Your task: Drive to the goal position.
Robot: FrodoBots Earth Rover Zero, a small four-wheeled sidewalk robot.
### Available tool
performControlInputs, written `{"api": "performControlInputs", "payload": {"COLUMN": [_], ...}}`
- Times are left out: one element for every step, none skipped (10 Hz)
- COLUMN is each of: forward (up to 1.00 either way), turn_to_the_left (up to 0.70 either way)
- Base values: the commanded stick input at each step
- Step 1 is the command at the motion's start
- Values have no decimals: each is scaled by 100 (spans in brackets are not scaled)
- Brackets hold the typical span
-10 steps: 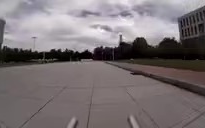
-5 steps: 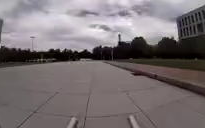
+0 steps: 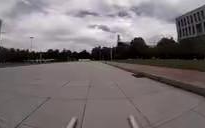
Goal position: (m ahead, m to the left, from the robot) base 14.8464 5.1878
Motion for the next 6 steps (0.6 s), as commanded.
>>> {"api": "performControlInputs", "payload": {"forward": [70,70,70,70,70,70], "turn_to_the_left": [23,36,36,31,8,1]}}
